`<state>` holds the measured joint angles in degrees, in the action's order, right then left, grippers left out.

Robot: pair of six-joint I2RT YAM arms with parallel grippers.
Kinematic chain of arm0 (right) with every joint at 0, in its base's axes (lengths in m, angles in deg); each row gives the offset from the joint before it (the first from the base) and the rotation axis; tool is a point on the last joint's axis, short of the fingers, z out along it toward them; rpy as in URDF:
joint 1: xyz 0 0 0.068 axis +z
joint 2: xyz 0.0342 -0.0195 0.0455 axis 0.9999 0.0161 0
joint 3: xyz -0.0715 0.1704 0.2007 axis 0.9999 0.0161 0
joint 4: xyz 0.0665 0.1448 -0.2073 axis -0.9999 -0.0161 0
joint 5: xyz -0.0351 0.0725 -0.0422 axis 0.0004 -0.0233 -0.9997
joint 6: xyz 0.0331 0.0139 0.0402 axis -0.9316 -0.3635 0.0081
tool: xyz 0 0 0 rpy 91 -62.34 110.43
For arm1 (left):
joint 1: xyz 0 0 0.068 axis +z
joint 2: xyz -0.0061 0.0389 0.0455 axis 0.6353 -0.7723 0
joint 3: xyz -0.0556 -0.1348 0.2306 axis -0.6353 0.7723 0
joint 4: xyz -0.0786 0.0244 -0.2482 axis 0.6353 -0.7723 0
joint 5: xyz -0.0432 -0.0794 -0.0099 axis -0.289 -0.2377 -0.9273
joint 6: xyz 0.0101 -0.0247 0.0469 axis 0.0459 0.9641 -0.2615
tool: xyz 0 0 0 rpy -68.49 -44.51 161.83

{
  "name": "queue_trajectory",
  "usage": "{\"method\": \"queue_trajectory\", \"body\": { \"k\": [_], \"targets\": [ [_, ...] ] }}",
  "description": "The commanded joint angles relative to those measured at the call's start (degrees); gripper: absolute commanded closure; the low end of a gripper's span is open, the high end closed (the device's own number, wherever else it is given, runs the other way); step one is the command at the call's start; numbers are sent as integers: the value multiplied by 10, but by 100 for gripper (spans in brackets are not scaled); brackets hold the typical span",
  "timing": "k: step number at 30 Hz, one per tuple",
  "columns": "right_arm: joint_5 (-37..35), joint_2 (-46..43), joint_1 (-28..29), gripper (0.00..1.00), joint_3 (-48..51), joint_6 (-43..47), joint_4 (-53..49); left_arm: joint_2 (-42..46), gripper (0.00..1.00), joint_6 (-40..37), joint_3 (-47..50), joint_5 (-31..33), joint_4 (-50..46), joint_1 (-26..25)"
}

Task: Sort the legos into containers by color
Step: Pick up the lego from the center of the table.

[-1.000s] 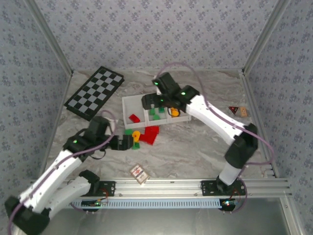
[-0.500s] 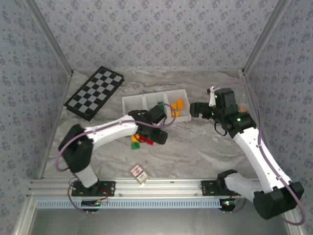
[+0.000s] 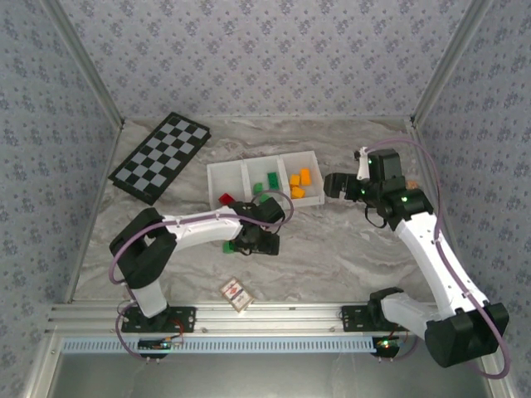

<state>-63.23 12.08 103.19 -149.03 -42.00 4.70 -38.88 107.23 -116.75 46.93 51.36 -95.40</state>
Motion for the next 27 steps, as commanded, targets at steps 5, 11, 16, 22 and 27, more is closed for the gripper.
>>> {"method": "queue_trajectory", "body": {
  "k": [5,11,16,22,27],
  "targets": [
    [15,6,-8,0,0,-5,6,1,15,17,-10,32,11,7],
    [10,7,-8,0,-1,-4,6,-10,15,-3,-20,27,35,28],
    [8,11,-9,0,-3,-5,6,-26,16,-27,-46,9,53,30],
    [4,11,-9,0,-4,-4,1,-58,16,-41,-77,-16,63,22],
    [2,15,-8,0,-5,-6,-3,-66,19,-43,-91,-13,59,16]
  ]
}}
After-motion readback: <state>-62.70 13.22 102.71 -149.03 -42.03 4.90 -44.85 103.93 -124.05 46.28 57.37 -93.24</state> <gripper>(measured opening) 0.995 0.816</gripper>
